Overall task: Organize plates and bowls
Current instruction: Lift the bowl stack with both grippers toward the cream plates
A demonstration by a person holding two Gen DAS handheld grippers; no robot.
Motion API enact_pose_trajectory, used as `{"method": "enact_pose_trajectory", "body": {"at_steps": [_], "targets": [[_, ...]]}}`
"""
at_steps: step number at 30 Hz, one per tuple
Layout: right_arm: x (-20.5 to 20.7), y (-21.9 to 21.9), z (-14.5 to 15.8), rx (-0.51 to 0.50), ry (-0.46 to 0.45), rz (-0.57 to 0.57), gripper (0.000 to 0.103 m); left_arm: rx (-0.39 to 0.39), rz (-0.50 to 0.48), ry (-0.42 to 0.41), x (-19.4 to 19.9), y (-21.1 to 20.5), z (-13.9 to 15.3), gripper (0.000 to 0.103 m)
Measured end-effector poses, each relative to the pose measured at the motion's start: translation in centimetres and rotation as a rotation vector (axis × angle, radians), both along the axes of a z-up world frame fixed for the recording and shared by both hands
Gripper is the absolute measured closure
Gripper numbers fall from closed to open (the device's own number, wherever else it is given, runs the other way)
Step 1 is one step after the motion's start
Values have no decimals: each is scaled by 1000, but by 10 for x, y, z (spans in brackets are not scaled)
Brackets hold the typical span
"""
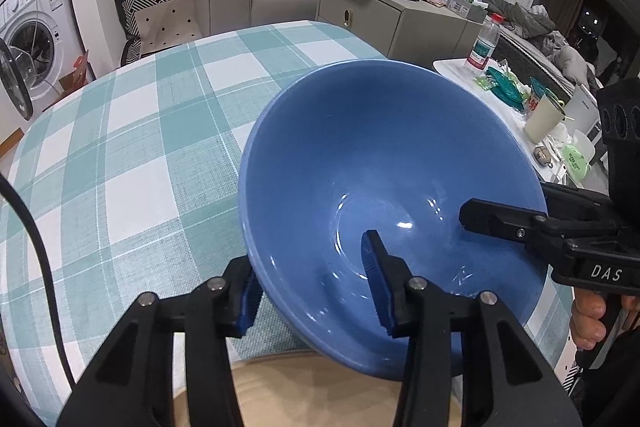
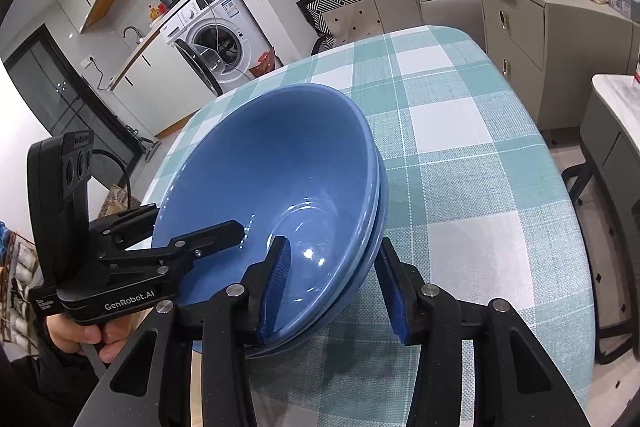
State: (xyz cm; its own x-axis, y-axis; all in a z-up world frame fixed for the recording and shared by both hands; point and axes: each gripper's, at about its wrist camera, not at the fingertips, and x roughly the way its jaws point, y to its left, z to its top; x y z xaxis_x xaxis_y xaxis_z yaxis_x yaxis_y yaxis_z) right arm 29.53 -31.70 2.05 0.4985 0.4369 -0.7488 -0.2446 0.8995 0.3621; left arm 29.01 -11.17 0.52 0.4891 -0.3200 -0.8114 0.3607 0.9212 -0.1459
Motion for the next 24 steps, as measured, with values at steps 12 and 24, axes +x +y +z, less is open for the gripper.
{"method": "enact_pose_trajectory", "body": {"at_steps": [12,24], "targets": [[0,4,1,-27,40,-38,60,6,18,18,-2,-1,0,58],[-1,5,2,-32,76,-63,60,17,17,20,-5,-2,3,58]]}}
